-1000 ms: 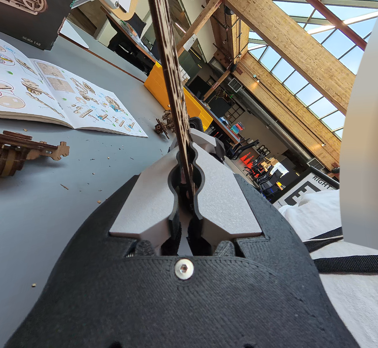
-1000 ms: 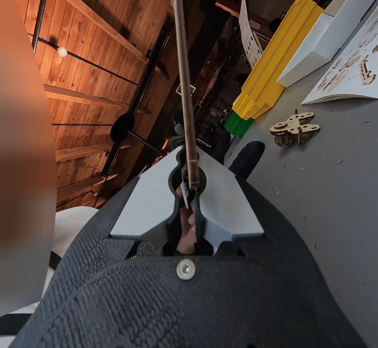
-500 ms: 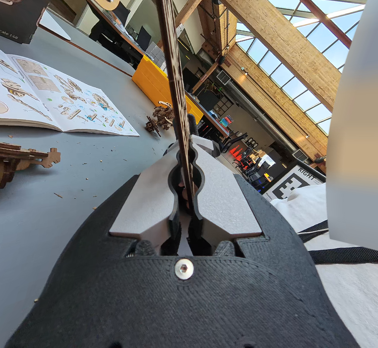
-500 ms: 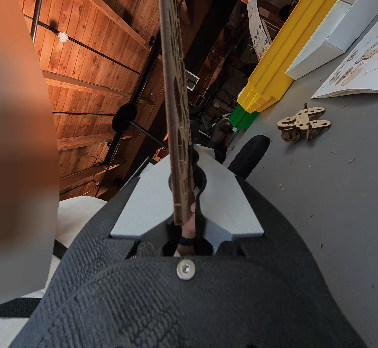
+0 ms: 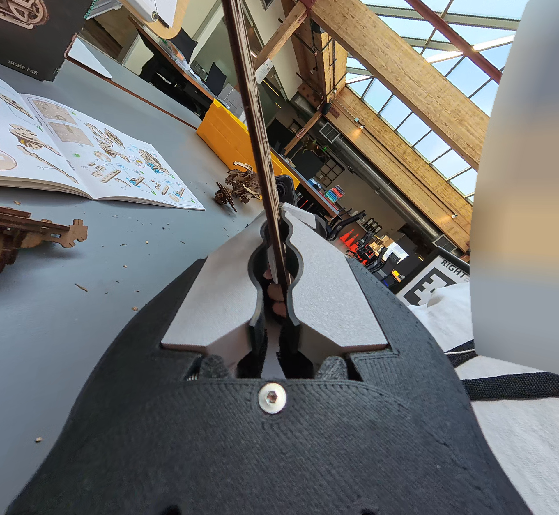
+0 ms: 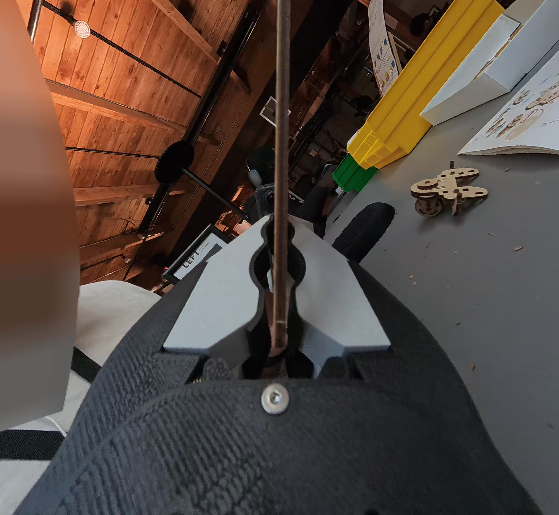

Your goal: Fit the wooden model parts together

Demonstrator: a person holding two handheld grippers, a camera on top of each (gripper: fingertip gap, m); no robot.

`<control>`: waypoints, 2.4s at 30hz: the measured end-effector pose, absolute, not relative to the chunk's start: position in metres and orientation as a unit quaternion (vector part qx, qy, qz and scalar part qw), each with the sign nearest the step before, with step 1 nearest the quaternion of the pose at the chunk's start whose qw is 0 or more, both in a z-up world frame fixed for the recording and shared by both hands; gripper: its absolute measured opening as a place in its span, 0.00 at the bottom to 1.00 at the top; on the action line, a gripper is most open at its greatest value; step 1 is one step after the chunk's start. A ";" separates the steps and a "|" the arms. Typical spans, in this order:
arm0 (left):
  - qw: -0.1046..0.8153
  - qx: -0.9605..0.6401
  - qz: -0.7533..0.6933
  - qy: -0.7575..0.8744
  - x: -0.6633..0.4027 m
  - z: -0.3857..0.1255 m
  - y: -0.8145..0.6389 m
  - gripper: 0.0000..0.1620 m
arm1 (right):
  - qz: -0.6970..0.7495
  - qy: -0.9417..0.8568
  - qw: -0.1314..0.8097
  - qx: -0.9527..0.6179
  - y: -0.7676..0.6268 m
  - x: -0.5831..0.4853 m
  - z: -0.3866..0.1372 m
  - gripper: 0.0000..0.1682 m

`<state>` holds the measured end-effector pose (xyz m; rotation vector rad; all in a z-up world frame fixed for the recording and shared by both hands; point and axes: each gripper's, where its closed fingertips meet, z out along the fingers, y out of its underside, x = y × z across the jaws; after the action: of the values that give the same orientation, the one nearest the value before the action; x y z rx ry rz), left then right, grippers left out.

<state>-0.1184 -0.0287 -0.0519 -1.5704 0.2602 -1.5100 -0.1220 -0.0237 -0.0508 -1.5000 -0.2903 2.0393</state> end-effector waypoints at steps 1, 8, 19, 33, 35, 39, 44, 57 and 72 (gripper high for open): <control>0.450 -0.635 -0.619 0.105 -0.119 -0.052 -0.029 0.01 | 0.769 -0.108 0.286 -0.562 -0.024 -0.122 -0.051 0.01; 0.447 -0.639 -0.614 0.119 -0.121 -0.051 -0.027 0.00 | 0.756 -0.134 0.279 -0.576 -0.031 -0.129 -0.055 0.01; 0.473 -0.655 -0.580 0.103 -0.124 -0.056 -0.028 0.00 | 0.740 -0.140 0.281 -0.595 -0.031 -0.132 -0.060 0.00; 0.503 -0.659 -0.554 0.084 -0.128 -0.062 -0.029 0.00 | 0.726 -0.133 0.276 -0.615 -0.032 -0.134 -0.067 0.00; 0.502 -0.657 -0.556 0.085 -0.128 -0.062 -0.029 0.00 | 0.721 -0.134 0.284 -0.618 -0.032 -0.134 -0.068 0.00; 0.498 -0.633 -0.585 0.090 -0.125 -0.053 -0.032 0.00 | 0.749 -0.145 0.277 -0.585 -0.036 -0.131 -0.058 0.01; 0.482 -0.620 -0.617 0.062 -0.123 -0.055 -0.030 0.00 | 0.734 -0.142 0.293 -0.596 -0.035 -0.129 -0.060 0.01; 0.420 -0.648 -0.626 0.113 -0.113 -0.063 -0.037 0.00 | 0.738 -0.135 0.297 -0.591 -0.029 -0.121 -0.058 0.01; 0.399 -0.649 -0.636 0.123 -0.115 -0.065 -0.034 0.00 | 0.740 -0.123 0.291 -0.594 -0.023 -0.114 -0.060 0.01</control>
<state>-0.1145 -0.0340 -0.0647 -1.6433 0.3118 -1.6098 -0.1139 -0.0227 -0.0600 -1.5823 -0.3290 1.9728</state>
